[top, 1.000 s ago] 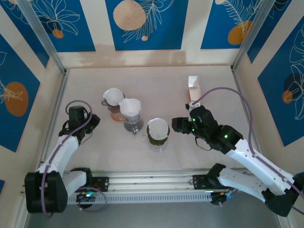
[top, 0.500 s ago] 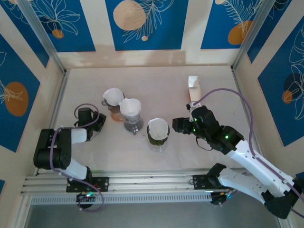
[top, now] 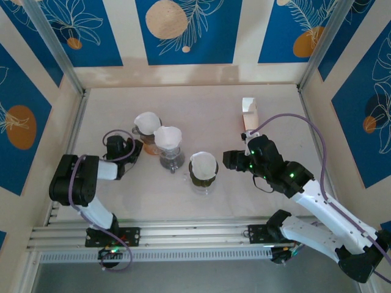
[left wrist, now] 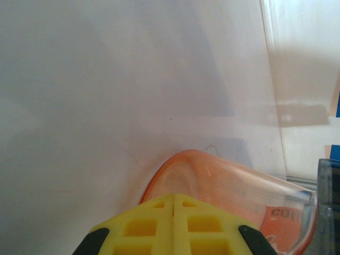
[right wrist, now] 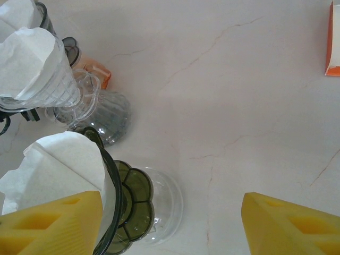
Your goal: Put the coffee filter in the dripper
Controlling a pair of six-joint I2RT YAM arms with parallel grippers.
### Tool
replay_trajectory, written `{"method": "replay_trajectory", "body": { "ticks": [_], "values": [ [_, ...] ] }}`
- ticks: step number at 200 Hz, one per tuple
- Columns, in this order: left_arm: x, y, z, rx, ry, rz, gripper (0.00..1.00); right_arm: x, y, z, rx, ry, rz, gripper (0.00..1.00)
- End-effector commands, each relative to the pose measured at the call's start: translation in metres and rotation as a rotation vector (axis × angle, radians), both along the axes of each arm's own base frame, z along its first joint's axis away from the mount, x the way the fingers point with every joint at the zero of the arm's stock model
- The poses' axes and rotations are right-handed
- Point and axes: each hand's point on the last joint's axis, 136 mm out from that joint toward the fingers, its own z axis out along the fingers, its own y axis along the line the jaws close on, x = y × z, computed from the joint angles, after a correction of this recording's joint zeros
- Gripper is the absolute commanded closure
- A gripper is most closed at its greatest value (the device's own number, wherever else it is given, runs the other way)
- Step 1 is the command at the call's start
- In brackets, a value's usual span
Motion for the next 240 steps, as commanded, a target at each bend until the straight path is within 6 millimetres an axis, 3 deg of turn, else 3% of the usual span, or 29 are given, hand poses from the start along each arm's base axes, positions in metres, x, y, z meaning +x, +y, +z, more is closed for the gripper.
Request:
{"method": "replay_trajectory", "body": {
  "ticks": [1, 130, 173, 240],
  "values": [
    [0.008, -0.026, 0.008, -0.032, -0.046, -0.079, 1.0, -0.001, 0.0, -0.001, 0.011, -0.002, 0.01, 0.3],
    [0.032, -0.101, 0.005, -0.034, -0.071, -0.269, 1.0, -0.003, 0.001, -0.008, 0.02, 0.021, 0.009, 0.29],
    [0.031, -0.102, 0.002, -0.031, -0.061, -0.273, 1.0, -0.003, 0.002, -0.008, 0.026, 0.025, 0.007, 0.29],
    [0.017, -0.07, 0.01, 0.062, -0.027, -0.202, 1.0, -0.01, -0.005, -0.024, 0.016, 0.082, -0.022, 0.3]
  ]
}}
